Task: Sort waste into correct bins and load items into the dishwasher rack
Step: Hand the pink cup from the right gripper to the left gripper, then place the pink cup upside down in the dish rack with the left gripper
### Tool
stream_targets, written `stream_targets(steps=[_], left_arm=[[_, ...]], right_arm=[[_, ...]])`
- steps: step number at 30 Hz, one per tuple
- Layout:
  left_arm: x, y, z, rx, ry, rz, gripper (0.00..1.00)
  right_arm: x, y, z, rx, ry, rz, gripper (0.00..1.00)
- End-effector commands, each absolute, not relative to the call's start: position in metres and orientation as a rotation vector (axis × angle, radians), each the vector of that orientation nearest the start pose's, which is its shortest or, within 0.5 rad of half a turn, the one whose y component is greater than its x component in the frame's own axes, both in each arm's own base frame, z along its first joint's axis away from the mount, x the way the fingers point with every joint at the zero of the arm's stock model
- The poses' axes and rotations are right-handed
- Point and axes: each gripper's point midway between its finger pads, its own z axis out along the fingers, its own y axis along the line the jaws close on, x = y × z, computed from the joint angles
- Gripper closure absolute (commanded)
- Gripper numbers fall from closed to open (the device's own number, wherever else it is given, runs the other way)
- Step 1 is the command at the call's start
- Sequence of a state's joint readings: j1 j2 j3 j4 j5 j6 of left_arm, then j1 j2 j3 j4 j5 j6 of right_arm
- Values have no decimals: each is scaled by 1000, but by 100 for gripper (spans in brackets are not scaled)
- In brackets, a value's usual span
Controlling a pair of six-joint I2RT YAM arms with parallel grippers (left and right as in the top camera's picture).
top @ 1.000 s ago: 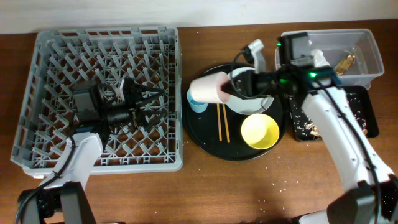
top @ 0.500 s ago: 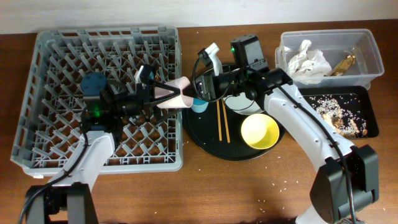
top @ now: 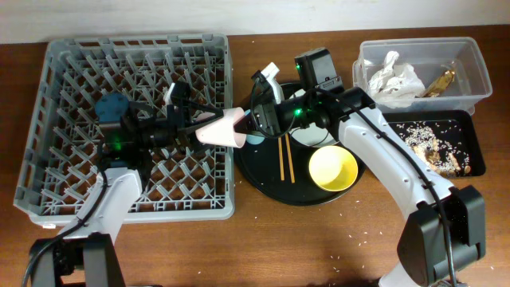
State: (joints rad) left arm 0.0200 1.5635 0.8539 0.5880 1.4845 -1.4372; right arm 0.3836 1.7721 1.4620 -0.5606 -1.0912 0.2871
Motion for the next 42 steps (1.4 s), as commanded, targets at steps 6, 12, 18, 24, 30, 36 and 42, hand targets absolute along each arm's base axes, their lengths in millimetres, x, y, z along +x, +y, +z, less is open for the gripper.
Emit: stream_targets(steps=[6,12,18,24,30,36,42], left_arm=[[336,-164,257,-124,2173,-2152,17],[332,-165,264,-16,2145,-2134,28],[328,-165,266,30,2144,-2136,18],[329,-165,267,45,2136,-2128,59],[334,-152,301,342,1904,-1897,63],[375,-116,310,138,1792,-1748,64],[427,-95,269,-138,1989,-1451,64]], right_arm=[[338,303,236,-660,2310,1586,96],[343,305,241,-670,2272,1581,96],[350,305,241,-651,2266,1551,96],[355,307,246,-635,2244,1553,54],[386,253,234,-449,2310,1469,29],[406,157,202,-173,2458,1284,27],[399,156,194,-191,2501,1251,23]])
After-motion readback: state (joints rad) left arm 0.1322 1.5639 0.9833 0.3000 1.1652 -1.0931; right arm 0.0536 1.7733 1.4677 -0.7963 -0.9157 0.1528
